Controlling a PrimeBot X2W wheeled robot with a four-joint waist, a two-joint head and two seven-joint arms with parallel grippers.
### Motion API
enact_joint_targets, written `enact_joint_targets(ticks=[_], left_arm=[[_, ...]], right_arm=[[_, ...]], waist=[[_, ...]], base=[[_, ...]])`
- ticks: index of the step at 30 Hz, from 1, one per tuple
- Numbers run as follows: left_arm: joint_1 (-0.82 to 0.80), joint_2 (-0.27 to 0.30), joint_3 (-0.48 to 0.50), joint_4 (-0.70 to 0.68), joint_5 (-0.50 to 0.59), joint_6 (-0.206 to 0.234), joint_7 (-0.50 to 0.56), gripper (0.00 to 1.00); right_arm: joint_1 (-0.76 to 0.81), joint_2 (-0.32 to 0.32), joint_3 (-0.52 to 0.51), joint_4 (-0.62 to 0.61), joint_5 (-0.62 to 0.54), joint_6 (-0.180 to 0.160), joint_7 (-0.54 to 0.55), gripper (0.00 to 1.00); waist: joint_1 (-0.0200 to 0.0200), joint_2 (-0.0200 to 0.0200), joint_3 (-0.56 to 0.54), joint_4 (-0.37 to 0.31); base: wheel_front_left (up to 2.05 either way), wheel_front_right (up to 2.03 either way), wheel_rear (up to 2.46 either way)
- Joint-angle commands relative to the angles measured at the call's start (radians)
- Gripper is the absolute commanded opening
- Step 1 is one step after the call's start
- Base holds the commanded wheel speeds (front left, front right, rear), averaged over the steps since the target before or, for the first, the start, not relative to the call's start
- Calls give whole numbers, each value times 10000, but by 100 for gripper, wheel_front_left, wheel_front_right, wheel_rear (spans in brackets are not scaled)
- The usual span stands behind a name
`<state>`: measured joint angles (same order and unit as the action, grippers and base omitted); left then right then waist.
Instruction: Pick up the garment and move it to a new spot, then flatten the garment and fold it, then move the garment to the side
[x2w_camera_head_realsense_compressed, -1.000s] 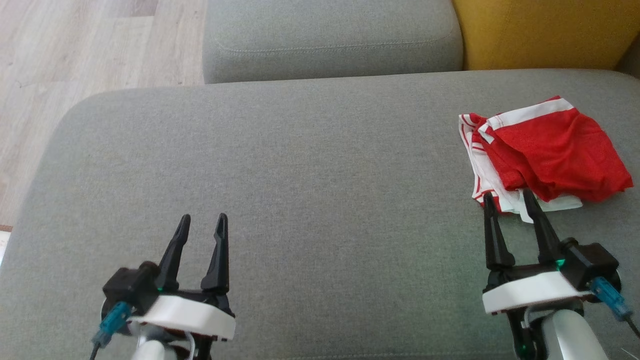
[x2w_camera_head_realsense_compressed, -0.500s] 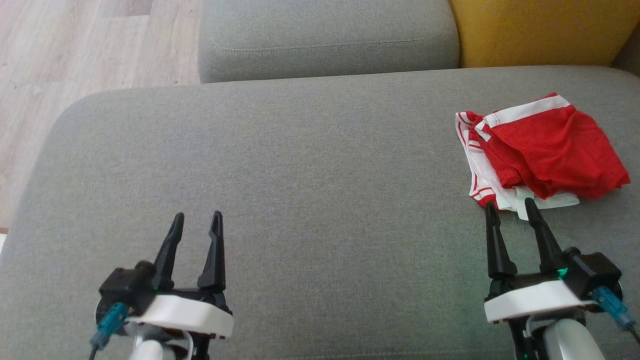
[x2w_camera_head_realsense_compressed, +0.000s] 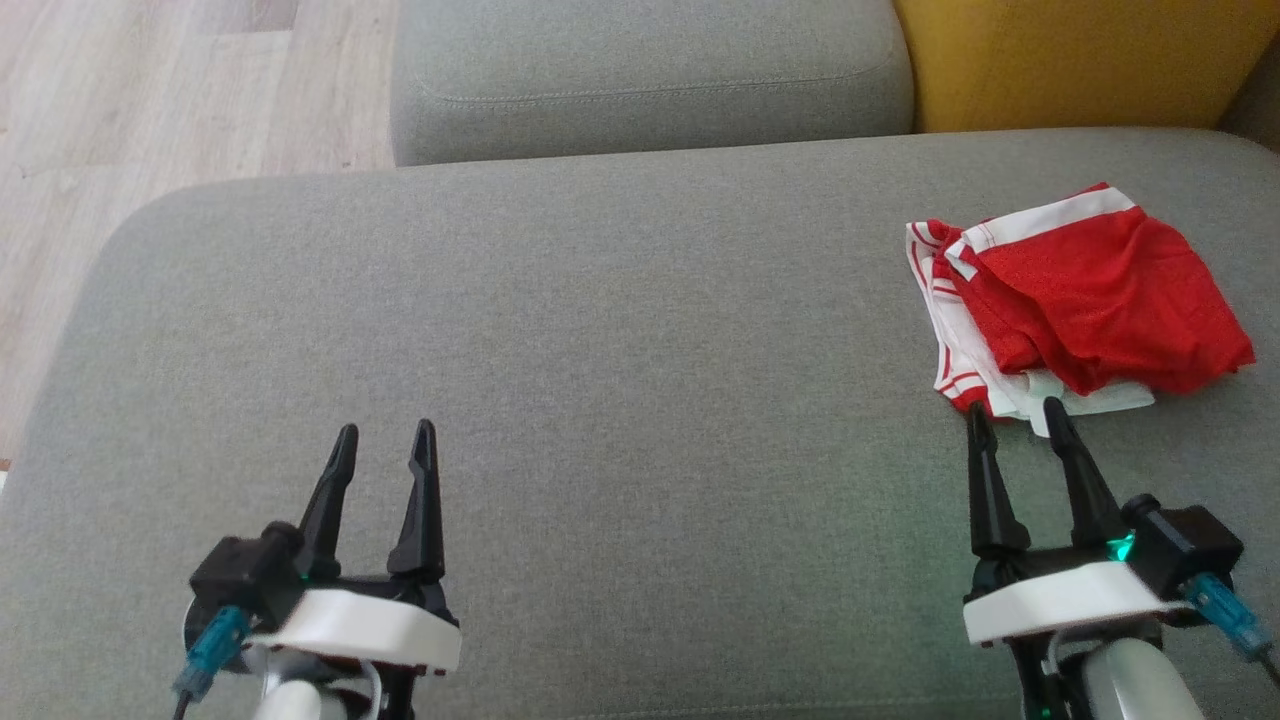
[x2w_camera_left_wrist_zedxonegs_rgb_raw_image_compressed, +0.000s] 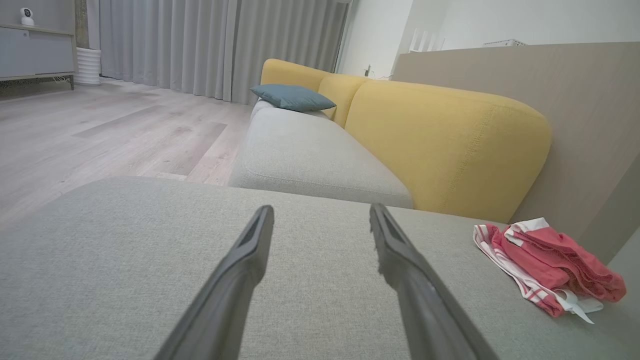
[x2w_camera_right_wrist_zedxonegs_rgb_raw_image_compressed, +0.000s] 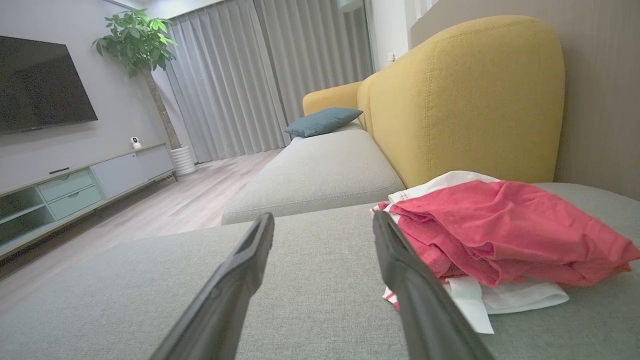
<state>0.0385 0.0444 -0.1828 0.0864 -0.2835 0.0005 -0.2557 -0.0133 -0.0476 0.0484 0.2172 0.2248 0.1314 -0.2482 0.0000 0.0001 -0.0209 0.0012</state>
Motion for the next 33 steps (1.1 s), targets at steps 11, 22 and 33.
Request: enact_joint_targets(ticks=[11,22,33], left_arm=[[236,-29,-15,508,-188,54,2,0],[126,47,165,640,-1487,-65,266,0],[-23,105,333,751,-2591,-180,507,0]], right_arm=[[260,10,94,633,29,0,19,0],[189,-49,16,635,1383,-1,289,0],[90,-92,-67,603,2534,-1,534,0]], waist=[[0,-1,16,-26],[0,-1,37,-25],[0,-1,55,-24]], base=[[0,0,0],[0,0,0],[0,0,0]])
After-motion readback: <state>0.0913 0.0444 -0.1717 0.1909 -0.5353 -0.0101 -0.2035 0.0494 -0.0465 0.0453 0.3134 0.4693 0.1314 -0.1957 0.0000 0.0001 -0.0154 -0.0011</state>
